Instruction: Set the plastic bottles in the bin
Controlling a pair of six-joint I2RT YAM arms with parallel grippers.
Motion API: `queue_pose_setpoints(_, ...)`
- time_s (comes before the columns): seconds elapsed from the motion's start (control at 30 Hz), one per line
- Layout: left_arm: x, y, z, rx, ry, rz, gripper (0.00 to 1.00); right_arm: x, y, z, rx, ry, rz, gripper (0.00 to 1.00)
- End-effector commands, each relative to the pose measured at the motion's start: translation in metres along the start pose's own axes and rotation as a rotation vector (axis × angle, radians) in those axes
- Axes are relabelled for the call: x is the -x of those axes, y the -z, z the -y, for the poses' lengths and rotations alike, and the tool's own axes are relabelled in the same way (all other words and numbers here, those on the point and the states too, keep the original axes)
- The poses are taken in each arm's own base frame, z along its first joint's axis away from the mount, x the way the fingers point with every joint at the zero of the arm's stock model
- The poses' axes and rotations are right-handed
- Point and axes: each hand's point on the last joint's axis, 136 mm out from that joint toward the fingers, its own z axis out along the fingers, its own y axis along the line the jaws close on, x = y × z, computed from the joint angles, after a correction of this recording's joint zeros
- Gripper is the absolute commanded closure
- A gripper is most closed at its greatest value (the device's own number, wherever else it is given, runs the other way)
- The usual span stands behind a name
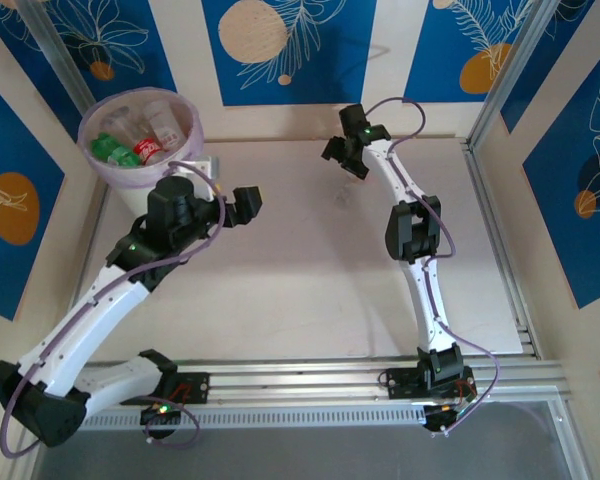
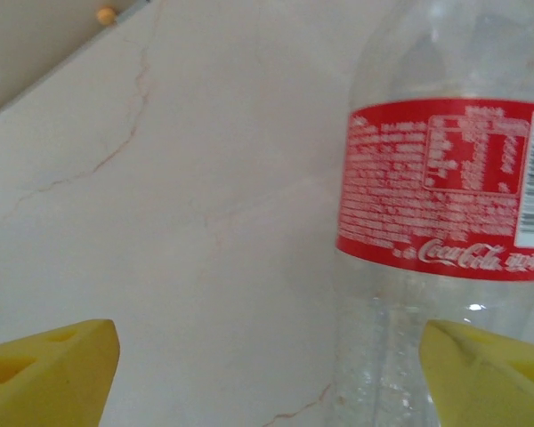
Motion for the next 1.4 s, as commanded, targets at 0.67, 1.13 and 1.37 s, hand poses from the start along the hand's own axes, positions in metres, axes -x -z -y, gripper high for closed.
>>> queue_pose_setpoints(0.67,-0.037,0.010,-0.031,0.096,0.045,-0.048,0.00,-0.049,-0.028,0.067,-0.154,-0.021,-0.177,0.30)
queue_pose_setpoints(1.13,-0.042,0.005,-0.028,0.066,0.077,-0.043,0.00,-0.064,-0.003,0.101,-0.169,-0.018,-0.196,0.30)
queue_pose_setpoints(1.37,-0.050,0.000,-0.025,0.048,0.115,-0.076,0.00,-0.080,0.011,0.100,-0.163,0.016,-0.210,0.38)
